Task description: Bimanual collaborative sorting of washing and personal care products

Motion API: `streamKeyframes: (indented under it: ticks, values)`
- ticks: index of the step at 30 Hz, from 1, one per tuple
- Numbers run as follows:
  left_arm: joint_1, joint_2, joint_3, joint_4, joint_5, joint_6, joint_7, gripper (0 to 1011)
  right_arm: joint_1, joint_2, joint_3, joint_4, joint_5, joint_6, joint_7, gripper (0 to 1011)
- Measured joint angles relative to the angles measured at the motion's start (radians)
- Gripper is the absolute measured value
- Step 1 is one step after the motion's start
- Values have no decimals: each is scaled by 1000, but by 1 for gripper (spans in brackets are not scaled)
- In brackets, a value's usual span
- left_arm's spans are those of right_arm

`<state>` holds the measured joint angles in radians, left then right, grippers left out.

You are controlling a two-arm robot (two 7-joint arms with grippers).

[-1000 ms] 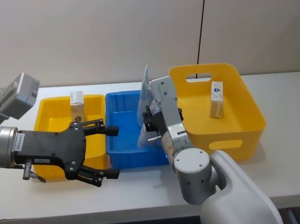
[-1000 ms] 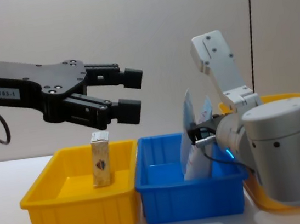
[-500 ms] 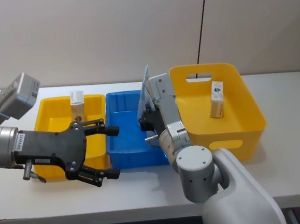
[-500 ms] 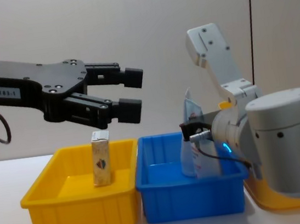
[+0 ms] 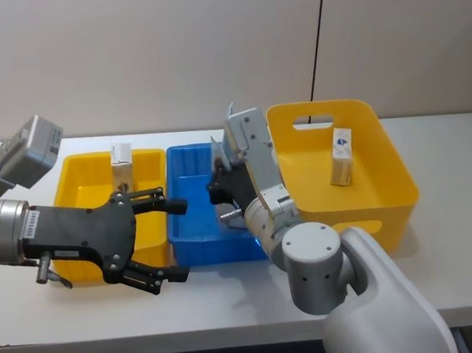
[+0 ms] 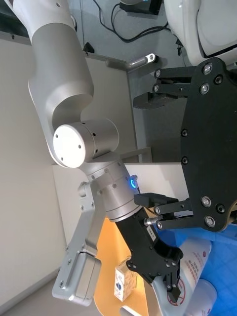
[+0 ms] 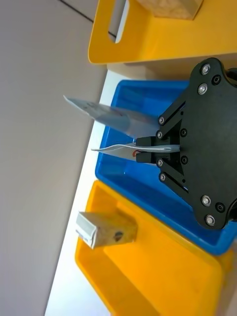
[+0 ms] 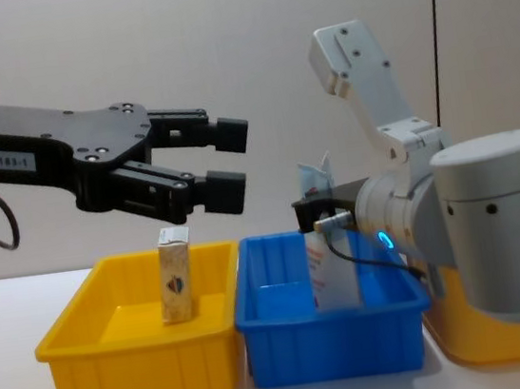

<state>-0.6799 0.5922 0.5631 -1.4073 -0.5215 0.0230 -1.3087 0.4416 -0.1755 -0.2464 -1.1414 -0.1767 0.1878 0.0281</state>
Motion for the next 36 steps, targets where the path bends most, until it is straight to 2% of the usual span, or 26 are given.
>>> streamKeyframes:
  ticks: [7,23,32,36]
  values:
    - [0,0,0,0,0,0,0,1001,-13,31,-7,-55,26,15,84,27]
    - [0,0,0,0,0,0,0,1001,-7,161,0,-242,126,54,336,22]
    - [0,0,0,0,0,0,0,1001,3,207,21,-320,172,63,406,10]
    - [0,0,0,0,0,0,0,1001,8,219,32,-343,183,63,418,10]
